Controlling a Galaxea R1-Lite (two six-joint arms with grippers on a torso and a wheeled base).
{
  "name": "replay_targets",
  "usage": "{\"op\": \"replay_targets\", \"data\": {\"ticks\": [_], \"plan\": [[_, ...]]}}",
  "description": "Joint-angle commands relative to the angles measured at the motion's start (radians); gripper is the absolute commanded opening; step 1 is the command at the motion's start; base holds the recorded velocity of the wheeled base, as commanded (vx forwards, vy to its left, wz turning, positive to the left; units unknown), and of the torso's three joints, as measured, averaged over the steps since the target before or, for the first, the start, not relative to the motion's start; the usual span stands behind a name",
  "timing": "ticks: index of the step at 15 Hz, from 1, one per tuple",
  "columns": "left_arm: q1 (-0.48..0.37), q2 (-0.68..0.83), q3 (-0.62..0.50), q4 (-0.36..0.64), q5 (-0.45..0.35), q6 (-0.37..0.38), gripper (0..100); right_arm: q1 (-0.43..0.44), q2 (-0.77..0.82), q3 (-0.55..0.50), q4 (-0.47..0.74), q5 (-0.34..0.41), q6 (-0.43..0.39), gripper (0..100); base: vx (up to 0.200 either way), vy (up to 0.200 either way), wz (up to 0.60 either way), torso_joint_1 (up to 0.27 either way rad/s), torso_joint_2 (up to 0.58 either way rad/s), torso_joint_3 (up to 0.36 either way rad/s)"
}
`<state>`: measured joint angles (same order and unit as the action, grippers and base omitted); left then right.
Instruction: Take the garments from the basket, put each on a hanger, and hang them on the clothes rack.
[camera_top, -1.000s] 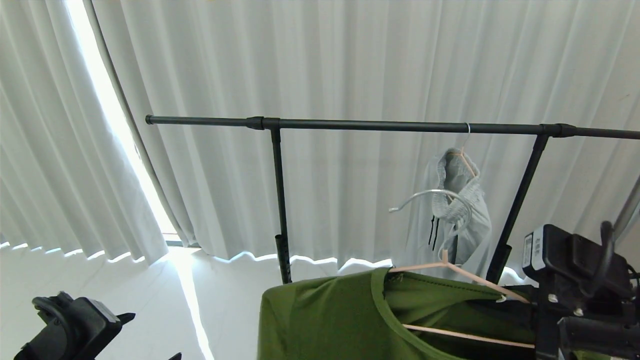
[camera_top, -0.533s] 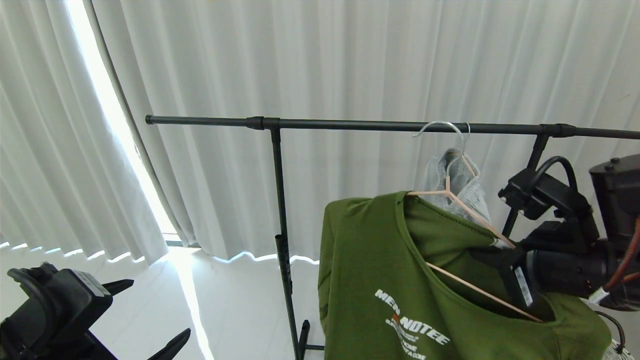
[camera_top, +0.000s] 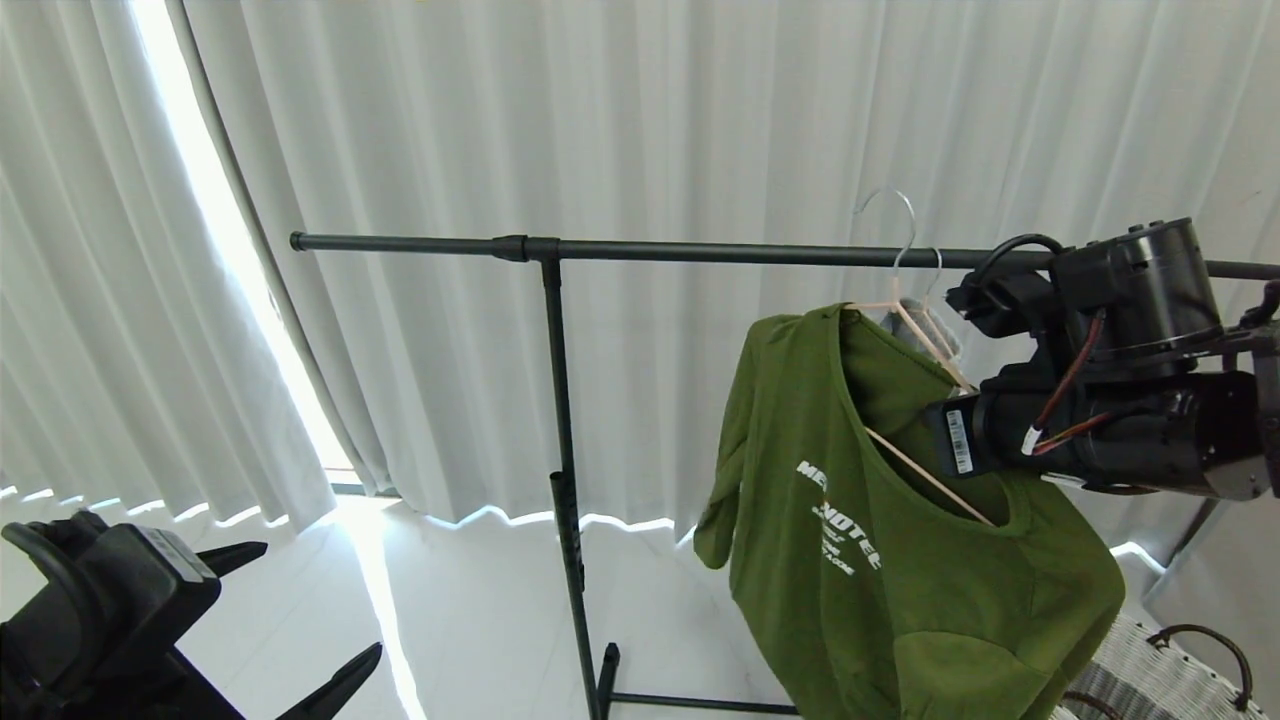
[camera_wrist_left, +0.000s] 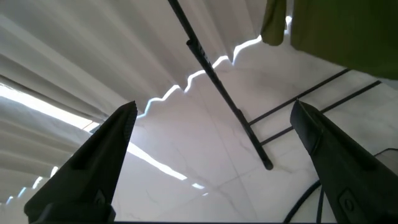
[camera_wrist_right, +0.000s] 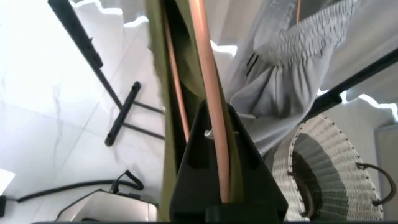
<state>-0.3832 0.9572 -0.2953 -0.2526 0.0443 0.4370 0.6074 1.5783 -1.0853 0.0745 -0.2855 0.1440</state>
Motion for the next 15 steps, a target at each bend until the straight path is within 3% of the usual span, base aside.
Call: {"op": "replay_targets", "data": {"ticks": [1, 11, 15], "plan": [[-0.020, 0.003, -0.001, -0.001, 0.000, -0.001, 100, -0.014, 0.023, -0.007, -0.001, 0.000, -0.001, 0, 0.200, 0.000, 0.00, -0.007, -0.01, 0.007], [-0.080, 0.002, -0.010, -0.001, 0.000, 0.000, 100, -0.026, 0.048, -0.004, -0.004, 0.000, 0.000, 0, 0.200, 0.000, 0.00, 0.007, 0.00, 0.001], [-0.118, 0.002, -0.010, -0.001, 0.000, 0.000, 100, -0.034, 0.072, -0.004, -0.010, 0.000, 0.002, 0, 0.000, 0.000, 0.00, 0.000, 0.00, 0.000]]}}
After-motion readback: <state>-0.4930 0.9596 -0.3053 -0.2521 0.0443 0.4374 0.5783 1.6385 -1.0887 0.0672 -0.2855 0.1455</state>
